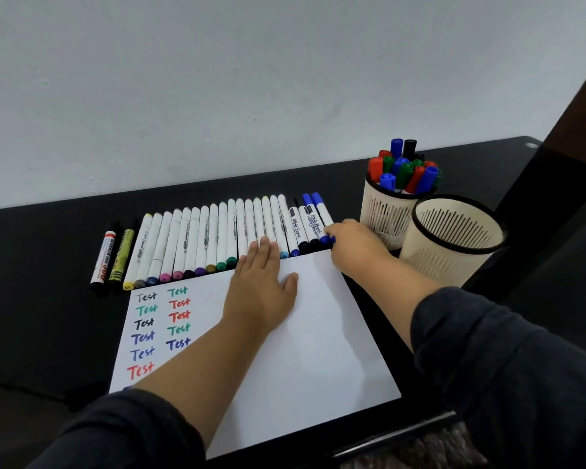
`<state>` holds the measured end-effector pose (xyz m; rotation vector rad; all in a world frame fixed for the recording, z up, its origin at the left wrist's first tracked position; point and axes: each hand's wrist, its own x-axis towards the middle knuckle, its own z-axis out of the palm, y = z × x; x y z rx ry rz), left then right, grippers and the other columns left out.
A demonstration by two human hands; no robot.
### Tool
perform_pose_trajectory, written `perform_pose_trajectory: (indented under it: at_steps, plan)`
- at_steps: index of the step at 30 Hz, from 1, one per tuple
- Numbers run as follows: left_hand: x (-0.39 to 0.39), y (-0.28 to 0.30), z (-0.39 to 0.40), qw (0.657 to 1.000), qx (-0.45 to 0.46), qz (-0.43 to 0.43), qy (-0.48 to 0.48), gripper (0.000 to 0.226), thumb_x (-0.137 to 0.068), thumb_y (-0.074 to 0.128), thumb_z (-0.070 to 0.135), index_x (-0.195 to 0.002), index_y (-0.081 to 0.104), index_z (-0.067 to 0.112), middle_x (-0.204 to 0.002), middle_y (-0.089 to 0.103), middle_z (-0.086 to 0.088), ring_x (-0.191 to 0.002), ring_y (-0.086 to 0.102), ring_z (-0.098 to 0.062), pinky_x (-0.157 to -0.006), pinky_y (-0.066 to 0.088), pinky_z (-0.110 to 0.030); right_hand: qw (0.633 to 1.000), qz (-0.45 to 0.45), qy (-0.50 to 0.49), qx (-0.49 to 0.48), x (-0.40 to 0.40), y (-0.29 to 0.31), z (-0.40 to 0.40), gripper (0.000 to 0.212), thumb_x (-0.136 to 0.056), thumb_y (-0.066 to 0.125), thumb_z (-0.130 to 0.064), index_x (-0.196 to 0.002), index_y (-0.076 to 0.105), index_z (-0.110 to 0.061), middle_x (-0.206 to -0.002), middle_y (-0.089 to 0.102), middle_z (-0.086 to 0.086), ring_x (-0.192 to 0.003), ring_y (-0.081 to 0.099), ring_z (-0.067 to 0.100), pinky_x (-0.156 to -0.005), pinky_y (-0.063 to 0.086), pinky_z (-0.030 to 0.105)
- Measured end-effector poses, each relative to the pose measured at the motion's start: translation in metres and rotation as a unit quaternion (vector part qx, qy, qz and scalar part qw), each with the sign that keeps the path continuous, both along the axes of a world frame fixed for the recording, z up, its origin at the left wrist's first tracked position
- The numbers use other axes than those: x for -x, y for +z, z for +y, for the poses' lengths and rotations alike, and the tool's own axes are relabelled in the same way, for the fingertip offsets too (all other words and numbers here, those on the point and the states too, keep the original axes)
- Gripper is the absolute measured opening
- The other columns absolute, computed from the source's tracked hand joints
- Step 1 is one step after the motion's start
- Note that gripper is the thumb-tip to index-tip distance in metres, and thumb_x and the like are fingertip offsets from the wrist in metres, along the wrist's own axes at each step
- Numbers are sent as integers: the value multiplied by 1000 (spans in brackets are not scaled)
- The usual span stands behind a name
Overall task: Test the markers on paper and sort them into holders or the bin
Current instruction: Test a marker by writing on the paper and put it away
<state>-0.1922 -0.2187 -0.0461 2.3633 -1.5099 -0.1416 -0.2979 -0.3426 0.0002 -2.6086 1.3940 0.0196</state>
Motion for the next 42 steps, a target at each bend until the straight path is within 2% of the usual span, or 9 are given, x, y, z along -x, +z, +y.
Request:
perform_pose_trajectory:
  at_steps: [7,14,19,22,26,29,32,38,42]
  plan:
    - [-1,-1,1,1000,-7,2,0,64,-100,28,39,-150,0,11,-158,-8,-2,-145,-10,-14,-113,-9,-25,996,-61,-39,46,9,-8,1,22,-92,54,-12,-113,49,-9,-110,55,12,-93,54,24,-69,40,29]
    - [1,3,1,999,-39,-10,5,65,-100,26,42,-150,-3,12,-158,-9,-3,-145,-11,-15,-113,-9,-27,976,-206,-73,10,21,2,18,23,-92,53,-15,-114,51,-10,-110,55,7,-91,52,20,-73,41,28]
    - [1,17,2,998,-31,42,25,75,-97,40,45,-151,-1,13,-159,-2,-2,-145,0,-17,-116,4,-30,929,-351,-94,-65,29,15,45,23,-90,55,-14,-112,59,-14,-97,62,2,-78,55,11,-56,40,15]
    - [0,32,8,997,0,68,30,77,-95,48,42,-151,2,16,-159,3,1,-145,5,-15,-115,13,-31,894,-420,-110,-115,31,24,61,23,-90,54,-14,-112,61,-13,-93,62,0,-71,53,6,-52,38,13]
    - [0,48,33,995,62,77,32,69,-96,50,35,-151,10,20,-157,14,6,-143,14,-10,-113,19,-28,868,-454,-130,-154,30,34,83,13,-90,52,-14,-93,65,-14,-71,55,-4,-57,46,6,-41,37,11]
    - [-3,55,60,991,77,96,49,57,-96,49,33,-148,26,24,-151,31,6,-137,31,-11,-105,28,-24,847,-479,-132,-188,24,41,100,18,-88,51,-14,-89,64,-2,-66,50,0,-57,40,9,-46,34,19]
    - [-4,59,88,989,66,115,72,46,-97,48,35,-141,39,29,-137,50,5,-119,48,-16,-85,34,-22,822,-510,-138,-214,16,45,117,21,-88,52,-14,-92,62,4,-70,47,6,-60,38,11,-50,31,20]
    - [-7,61,145,987,45,105,116,47,-94,50,43,-140,41,35,-128,55,5,-98,50,-13,-75,37,-22,759,-545,-181,-306,-11,38,156,12,-91,51,-22,-85,56,-14,-76,49,5,-60,36,12,-55,32,24]
    - [-9,58,174,981,63,113,143,49,-91,53,45,-138,43,36,-120,58,7,-90,49,-9,-75,41,-22,748,-523,-163,-374,-30,27,189,18,-92,53,-32,-84,57,-17,-71,51,-1,-61,42,12,-59,36,26]
